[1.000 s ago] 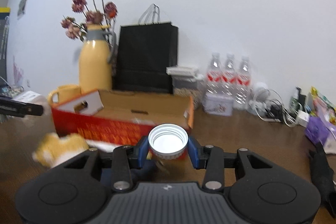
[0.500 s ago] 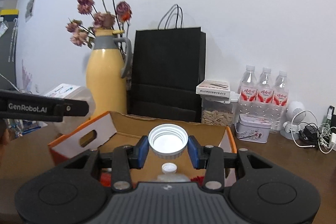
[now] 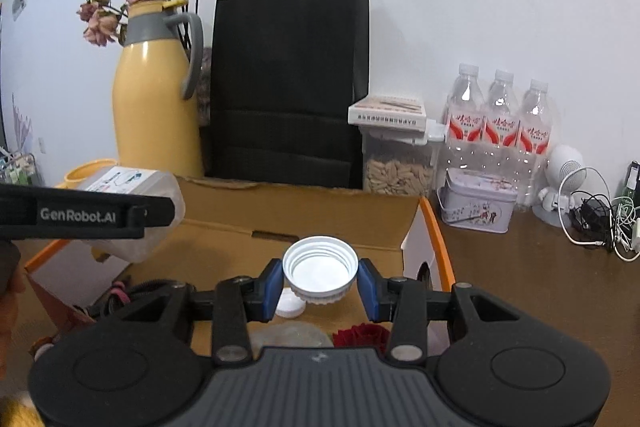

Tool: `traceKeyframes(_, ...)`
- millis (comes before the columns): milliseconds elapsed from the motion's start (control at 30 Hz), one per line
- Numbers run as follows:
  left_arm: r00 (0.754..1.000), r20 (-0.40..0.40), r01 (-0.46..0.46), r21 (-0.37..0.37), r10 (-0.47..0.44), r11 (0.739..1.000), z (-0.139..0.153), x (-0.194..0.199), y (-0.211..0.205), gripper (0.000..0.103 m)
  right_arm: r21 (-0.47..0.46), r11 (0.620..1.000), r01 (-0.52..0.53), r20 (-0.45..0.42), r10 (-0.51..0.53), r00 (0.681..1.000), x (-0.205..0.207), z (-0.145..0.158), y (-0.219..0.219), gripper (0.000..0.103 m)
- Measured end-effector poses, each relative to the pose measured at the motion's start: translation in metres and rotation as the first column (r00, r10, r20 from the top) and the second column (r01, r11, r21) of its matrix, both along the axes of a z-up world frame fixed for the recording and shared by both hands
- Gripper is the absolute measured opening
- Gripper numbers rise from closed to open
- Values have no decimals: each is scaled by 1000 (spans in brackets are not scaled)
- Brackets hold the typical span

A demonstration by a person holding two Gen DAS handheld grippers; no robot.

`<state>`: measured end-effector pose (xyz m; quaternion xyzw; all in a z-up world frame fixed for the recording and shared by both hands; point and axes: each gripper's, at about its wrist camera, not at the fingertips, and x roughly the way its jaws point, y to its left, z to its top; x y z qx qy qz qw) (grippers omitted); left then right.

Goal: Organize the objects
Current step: 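Carry the wipes pack and cap into the box and open both tools, then withdraw both tools from the box back over the table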

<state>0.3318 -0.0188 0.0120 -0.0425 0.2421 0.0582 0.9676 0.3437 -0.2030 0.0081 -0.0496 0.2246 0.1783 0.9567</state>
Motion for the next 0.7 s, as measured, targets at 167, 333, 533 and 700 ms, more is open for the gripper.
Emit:
traceKeyframes(167, 1000, 8, 9, -21, -9, 1000, -1, -1, 2, 103, -19, 1000, 7, -28, -8, 1000, 1, -3, 0, 48)
traceKeyframes(333, 1000, 20, -6, -30, 7, 1000, 0, -1, 4, 103, -10, 1000, 26, -23, -26, 999, 1, -3, -2, 103)
traceKeyframes(533, 1000, 20, -13, -28, 13, 1000, 0, -2, 4, 103, -18, 999, 28, -18, -29, 999, 0, 0, -1, 103)
traceKeyframes(700, 999, 37, -8, -29, 9, 1000, 5, -6, 2, 103, -17, 999, 32, -4, -32, 999, -4, 4, -1, 103)
